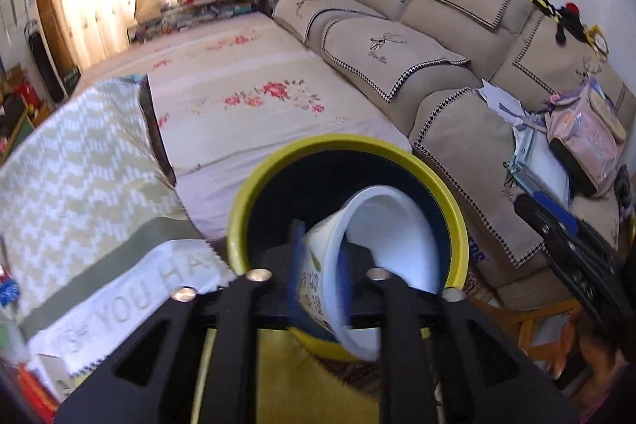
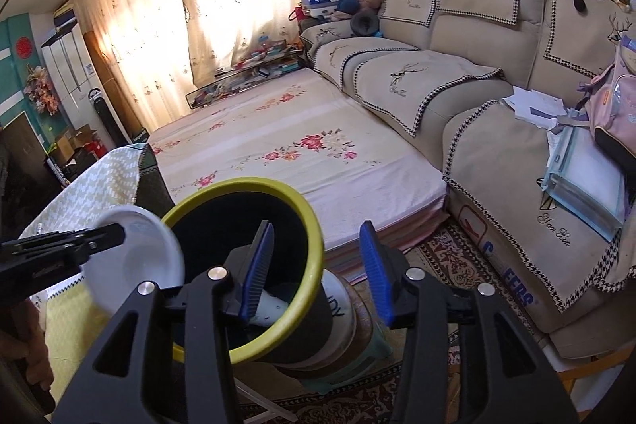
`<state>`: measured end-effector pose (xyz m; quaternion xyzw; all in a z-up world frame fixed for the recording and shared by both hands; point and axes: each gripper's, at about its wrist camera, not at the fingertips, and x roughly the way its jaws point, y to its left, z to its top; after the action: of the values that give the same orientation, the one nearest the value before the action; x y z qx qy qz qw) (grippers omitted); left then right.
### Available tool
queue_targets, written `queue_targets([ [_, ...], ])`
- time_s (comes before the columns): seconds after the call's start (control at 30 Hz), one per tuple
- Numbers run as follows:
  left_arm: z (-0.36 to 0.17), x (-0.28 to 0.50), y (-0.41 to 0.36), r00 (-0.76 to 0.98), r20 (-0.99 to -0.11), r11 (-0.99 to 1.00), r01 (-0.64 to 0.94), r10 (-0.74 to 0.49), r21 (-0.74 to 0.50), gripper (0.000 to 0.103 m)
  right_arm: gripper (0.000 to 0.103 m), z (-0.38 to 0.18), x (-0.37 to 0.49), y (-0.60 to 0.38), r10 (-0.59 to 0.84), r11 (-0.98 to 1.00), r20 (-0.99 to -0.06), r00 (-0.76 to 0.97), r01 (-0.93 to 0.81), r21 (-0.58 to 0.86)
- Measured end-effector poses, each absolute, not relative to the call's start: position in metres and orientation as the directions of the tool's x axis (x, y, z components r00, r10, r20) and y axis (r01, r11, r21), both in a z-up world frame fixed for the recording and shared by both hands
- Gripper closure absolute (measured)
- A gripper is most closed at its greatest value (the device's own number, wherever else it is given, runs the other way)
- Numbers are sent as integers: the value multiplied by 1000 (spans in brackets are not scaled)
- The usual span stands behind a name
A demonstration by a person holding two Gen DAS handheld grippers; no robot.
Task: Collect trash
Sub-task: 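Carry the bowl with the left gripper over the bin and release, then grasp the red snack bag with the right gripper and lift it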
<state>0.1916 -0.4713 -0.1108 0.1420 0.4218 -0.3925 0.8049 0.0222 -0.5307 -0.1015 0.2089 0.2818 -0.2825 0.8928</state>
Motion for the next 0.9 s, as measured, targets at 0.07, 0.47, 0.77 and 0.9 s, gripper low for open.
queue_targets([
  [0.07,-111,192,-467,340,-782,659,743,-523,-118,65,59,-102,23,-532,-384,753,-622,682,621,216],
  [0.47,-33,135,-328,514,-634,726,679,-577,-110,27,57,-100,40,-503,-335,802,-625,705,562,204],
  [0.77,-3,94,-167,746,-555,898,439,-369,-6,12,54,-94,81,-426,-184,909,-630,755,375,184],
  [0.9,-4,84,-106,787,-552,946,324,-274,-7,11,54,-91,99,-375,-80,953,-635,769,245,177],
])
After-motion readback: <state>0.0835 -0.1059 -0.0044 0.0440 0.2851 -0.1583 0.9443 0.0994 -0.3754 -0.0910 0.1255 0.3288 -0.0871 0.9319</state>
